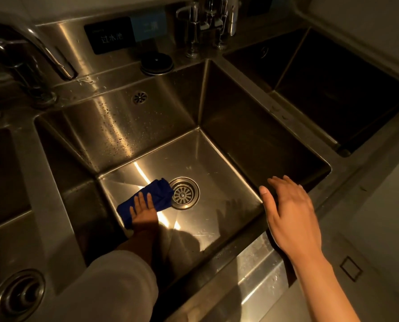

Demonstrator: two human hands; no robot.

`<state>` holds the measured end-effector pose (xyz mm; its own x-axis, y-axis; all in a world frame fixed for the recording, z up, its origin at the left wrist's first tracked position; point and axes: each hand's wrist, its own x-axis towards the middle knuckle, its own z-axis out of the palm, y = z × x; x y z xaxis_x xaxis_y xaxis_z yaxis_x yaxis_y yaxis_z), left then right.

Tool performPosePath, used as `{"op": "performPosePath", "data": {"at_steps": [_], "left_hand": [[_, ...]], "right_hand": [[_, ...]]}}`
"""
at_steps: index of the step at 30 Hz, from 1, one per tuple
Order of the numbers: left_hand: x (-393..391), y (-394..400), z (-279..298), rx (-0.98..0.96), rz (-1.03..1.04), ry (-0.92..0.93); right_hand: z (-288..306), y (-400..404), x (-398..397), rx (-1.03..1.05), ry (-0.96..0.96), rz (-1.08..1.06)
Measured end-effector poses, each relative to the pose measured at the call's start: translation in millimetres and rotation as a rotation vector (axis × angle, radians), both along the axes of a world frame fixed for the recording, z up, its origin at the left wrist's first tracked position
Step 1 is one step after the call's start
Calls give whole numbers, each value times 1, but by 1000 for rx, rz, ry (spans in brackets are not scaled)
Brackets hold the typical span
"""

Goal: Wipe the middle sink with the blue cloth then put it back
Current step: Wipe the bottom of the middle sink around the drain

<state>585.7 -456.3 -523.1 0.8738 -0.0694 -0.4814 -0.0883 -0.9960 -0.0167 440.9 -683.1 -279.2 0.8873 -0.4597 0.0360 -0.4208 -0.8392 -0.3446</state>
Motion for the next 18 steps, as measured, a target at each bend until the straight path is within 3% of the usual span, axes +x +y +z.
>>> {"op": "performPosePath", "data": {"at_steps": [5,18], "left_hand": [[-19,3,4,-20,51,-68],[0,7,3,36,69,-4]], "right_hand": [[1,1,1,1,9,2],[0,0,0,20,-12,-9]]}}
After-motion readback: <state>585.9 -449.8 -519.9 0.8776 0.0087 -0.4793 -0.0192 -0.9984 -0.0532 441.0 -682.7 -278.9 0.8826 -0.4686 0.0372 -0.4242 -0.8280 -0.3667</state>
